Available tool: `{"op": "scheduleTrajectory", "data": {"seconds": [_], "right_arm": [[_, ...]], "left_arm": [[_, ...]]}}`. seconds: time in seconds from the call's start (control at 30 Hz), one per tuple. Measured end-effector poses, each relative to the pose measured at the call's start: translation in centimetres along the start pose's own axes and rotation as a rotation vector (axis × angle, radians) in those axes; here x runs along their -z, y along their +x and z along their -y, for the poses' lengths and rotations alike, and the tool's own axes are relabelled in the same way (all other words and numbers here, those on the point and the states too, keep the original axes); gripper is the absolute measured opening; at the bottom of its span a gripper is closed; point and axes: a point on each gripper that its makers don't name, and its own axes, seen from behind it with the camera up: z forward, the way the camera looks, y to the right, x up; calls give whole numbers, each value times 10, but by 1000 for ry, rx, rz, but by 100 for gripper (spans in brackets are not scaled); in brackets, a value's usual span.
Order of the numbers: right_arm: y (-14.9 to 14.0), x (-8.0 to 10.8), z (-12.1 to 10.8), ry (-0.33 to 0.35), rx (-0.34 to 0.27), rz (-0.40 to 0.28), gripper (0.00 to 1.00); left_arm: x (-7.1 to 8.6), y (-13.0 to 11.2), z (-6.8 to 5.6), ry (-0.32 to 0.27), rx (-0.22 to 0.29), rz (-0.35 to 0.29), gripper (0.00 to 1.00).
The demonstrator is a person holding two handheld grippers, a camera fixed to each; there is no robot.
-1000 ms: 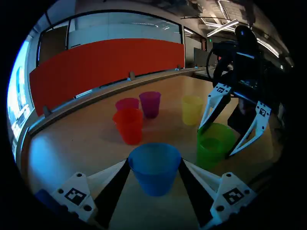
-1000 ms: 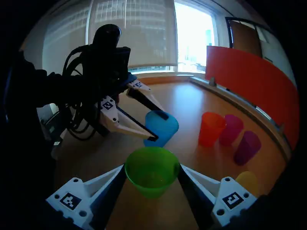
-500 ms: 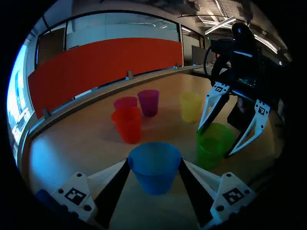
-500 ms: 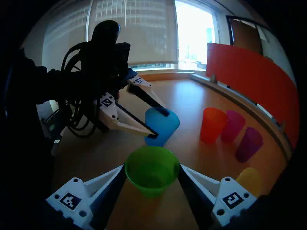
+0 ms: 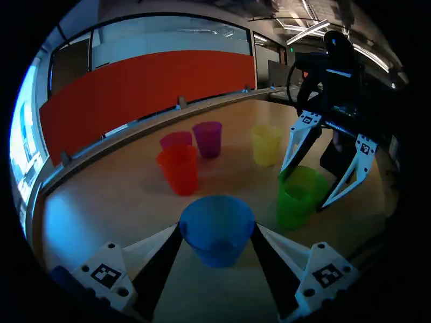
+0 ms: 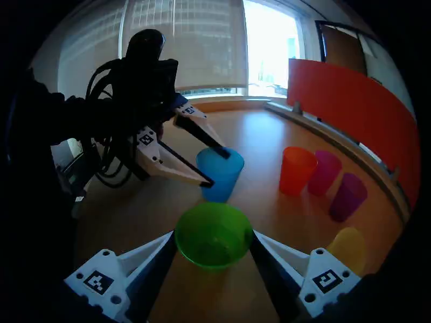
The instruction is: Pour water
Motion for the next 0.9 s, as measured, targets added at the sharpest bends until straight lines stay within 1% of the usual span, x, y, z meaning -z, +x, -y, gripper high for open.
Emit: {"op": "scheduleTrajectory", "data": {"seconds": [0.3,0.5,0.6,0.7,0.8,0.9], "right_arm": [[-3,2,4,2,-12,1,94],[-7,2,5,2,-38,9,96],[-9,3,4,-4,-38,13,96],[-13,4,5,-6,-38,23,96],[-16,4,6,-5,-40,31,96],[-19,5,6,-11,-44,34,96]], "left_arm": [[3,-5,1,11,-8,13,88],[4,-10,3,23,-39,38,88],[4,-13,3,28,-57,58,88],[3,-18,2,27,-70,78,90],[3,-20,2,26,-74,88,91],[4,-21,3,24,-66,94,91]]}}
